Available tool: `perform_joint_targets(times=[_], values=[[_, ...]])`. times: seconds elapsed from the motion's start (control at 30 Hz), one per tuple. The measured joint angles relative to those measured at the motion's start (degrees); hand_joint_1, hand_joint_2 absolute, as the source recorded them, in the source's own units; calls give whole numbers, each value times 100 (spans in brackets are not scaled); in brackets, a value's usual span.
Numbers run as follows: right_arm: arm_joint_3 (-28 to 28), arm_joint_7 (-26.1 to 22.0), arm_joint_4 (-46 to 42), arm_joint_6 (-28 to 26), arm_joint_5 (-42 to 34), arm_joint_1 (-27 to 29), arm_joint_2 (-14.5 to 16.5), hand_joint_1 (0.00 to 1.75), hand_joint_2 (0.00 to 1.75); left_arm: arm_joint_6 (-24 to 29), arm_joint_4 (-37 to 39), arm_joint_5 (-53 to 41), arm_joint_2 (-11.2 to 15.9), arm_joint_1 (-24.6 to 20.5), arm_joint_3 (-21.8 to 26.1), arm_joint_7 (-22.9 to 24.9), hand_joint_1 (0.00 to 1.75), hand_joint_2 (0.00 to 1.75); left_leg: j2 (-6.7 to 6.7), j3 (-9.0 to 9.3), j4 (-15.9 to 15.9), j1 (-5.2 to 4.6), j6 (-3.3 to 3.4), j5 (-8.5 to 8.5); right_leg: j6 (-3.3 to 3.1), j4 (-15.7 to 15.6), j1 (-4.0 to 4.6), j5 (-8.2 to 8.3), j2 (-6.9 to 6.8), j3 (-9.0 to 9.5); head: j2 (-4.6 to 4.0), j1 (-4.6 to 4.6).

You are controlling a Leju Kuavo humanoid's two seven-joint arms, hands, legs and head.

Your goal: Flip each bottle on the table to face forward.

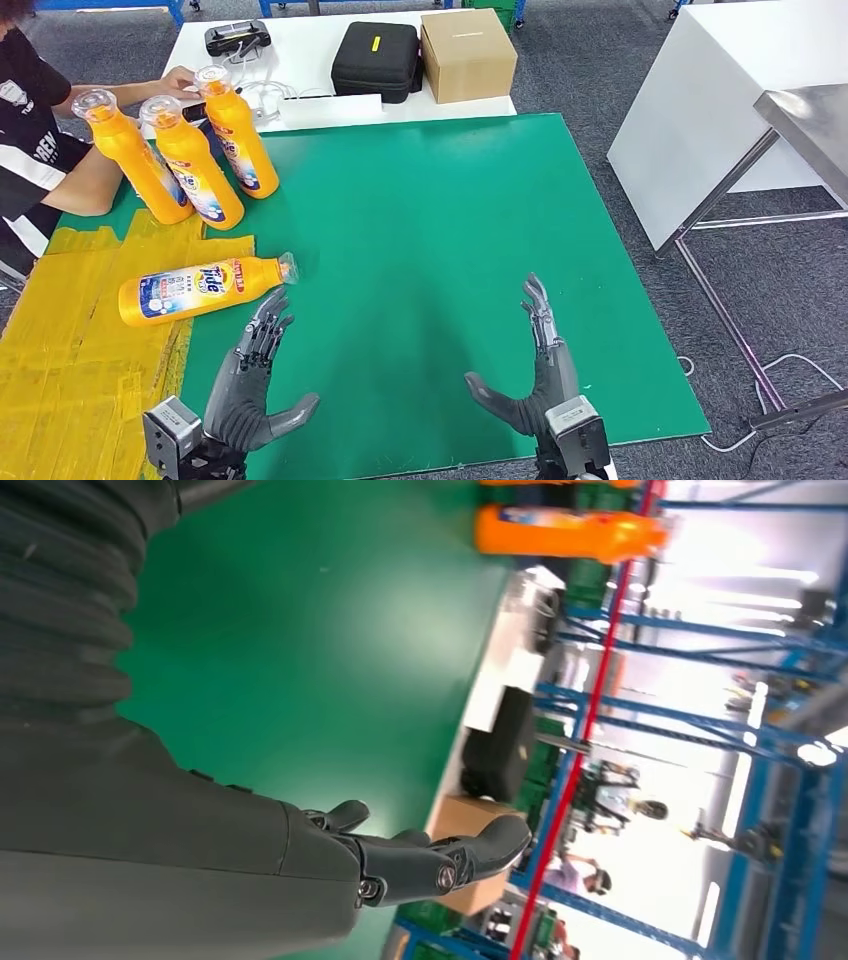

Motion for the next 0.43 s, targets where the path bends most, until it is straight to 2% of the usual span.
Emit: perform_joint_targets(times=[0.17,0.43], values=[[-116,-28,-32,112,-37,159,-80,0,175,-30,-10,100,70,122,1,81,0,175,-1,1,0,-1,0,0,1,0,-1,1,0,2,0,0],[-154,-28,-86,83,-85,219,-55,0,175,340,0,-319,79,134,1,235,0,175,-1,4,0,0,0,1,0,0,0,0,0,2,0,0]])
